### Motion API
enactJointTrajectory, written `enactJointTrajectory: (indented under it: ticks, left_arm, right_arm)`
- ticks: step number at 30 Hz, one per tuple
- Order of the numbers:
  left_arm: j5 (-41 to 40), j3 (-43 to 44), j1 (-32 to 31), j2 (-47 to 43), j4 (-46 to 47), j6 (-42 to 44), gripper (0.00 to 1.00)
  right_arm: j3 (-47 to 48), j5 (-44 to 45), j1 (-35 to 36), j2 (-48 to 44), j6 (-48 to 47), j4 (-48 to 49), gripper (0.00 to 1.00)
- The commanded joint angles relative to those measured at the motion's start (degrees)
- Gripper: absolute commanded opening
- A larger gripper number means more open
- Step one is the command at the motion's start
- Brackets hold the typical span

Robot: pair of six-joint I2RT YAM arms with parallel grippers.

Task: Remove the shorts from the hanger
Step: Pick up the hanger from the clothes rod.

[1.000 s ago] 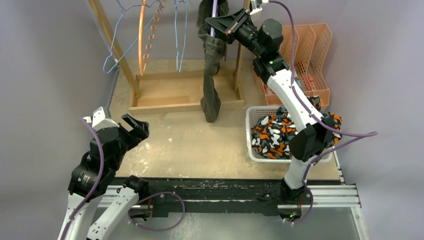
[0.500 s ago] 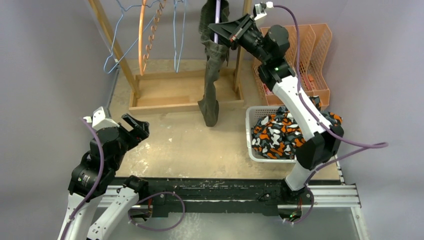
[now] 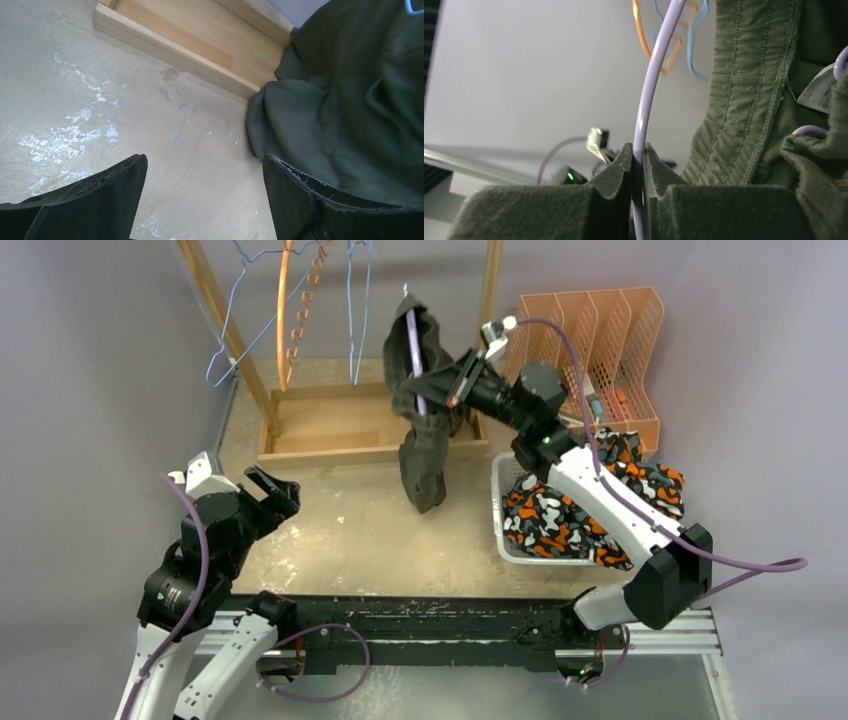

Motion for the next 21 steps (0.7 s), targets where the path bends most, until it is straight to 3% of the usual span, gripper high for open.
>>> enactJointTrajectory:
  ticks: [1,7,12,18,21]
  left_arm:
    - [1.38,0.25,0.34,0.75,4.58,-1.23,0.85]
    - [4.74,0.92,0.30,2.83,7.84,-1.72,0.83]
    - [9.50,1.80,0.28,4.05,10.81,-1.59,0.81]
    - [24.16,0.36,0.32,6.70,21.46,-5.75,0.82]
    - [33.30,-2.30,0.34,8.40,32.74,-10.41,0.81]
  right_arm:
    - [-9.56,-3.69,4.02,-7.47,-6.12,11.09,0.00]
    - [-24.10,0.90,5.46,-15.94,-7.83,10.68,0.00]
    - [-29.75,2.27,6.02,-20.73,-10.94,7.02,0.00]
    - [-40.00,2.94,7.41,-23.79,-9.15,11.97,0.00]
    - [-42.68,3.18,9.14,-22.96,-9.09,13.62,0.00]
